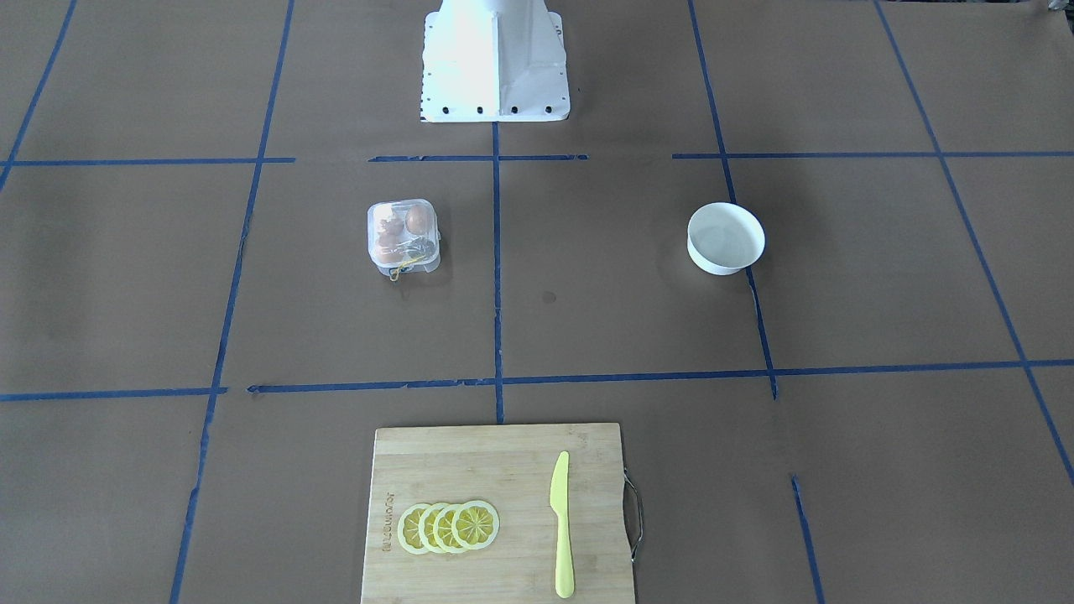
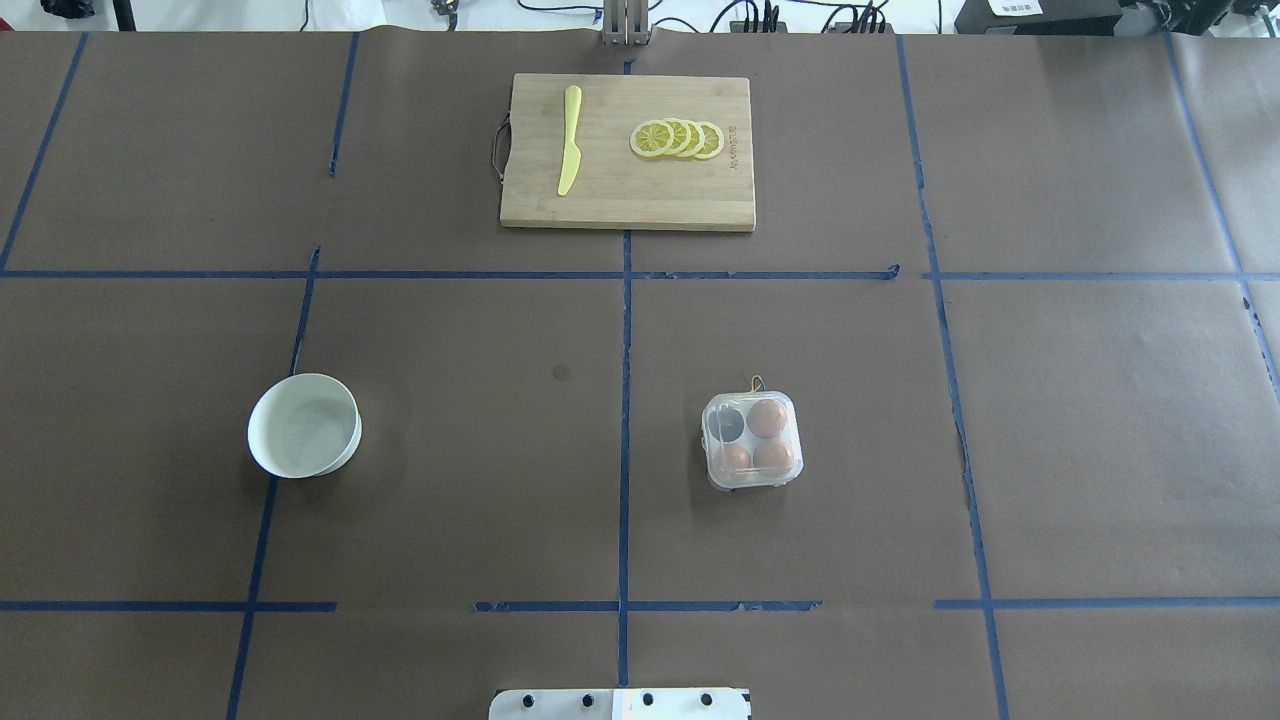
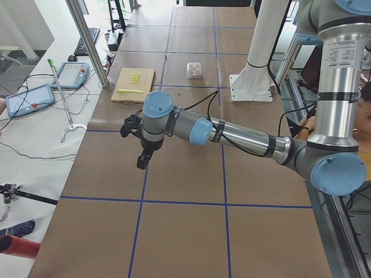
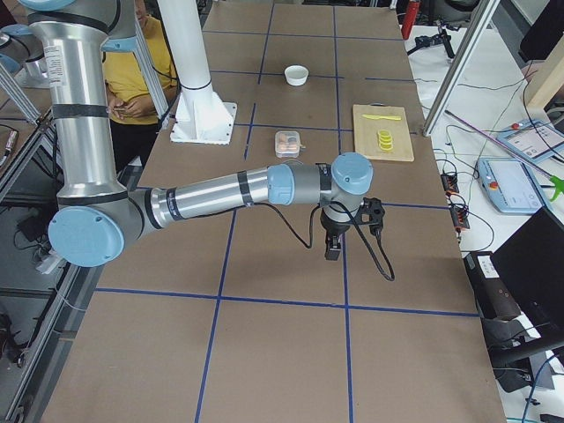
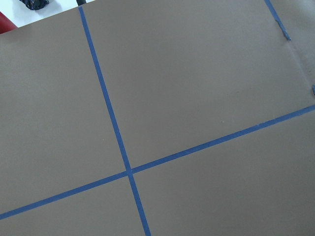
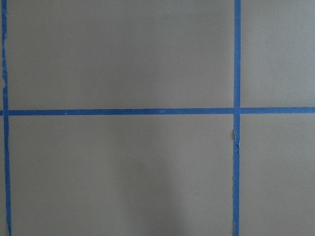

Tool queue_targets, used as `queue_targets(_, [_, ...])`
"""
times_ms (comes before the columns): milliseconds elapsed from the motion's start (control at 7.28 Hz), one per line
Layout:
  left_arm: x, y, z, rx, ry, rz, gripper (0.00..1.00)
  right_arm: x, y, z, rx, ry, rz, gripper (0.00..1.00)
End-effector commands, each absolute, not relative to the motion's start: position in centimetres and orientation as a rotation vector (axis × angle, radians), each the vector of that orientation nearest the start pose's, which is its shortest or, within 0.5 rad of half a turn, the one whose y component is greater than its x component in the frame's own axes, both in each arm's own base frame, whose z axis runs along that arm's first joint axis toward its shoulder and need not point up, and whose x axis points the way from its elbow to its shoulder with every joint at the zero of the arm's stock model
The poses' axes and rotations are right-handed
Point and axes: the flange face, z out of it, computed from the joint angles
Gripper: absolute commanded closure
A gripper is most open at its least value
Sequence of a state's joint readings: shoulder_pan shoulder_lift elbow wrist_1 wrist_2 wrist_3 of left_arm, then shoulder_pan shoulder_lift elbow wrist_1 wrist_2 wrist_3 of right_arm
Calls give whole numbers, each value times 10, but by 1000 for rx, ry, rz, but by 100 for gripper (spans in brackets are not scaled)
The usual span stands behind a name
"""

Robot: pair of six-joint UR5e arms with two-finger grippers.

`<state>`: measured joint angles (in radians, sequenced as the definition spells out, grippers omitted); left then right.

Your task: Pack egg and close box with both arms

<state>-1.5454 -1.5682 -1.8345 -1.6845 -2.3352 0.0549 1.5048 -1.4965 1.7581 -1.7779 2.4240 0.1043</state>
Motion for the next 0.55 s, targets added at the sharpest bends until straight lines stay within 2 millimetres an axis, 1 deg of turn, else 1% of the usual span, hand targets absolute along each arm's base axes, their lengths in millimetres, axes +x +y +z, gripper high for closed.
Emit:
queue_targets(0, [-49,-502,530,339,753,213,0,24,-516,551,-34,-851,18,0])
queue_targets(137, [-48,-504,538,323,754,208,0,24,-517,552,-33,-853,17,0])
queue_targets(275, [-47,-505,543,311,755,207,0,24,-517,553,-35,-853,18,0])
queue_targets(412, [-46,-517,536,288,756,198,0,24,-517,553,-37,-853,20,0])
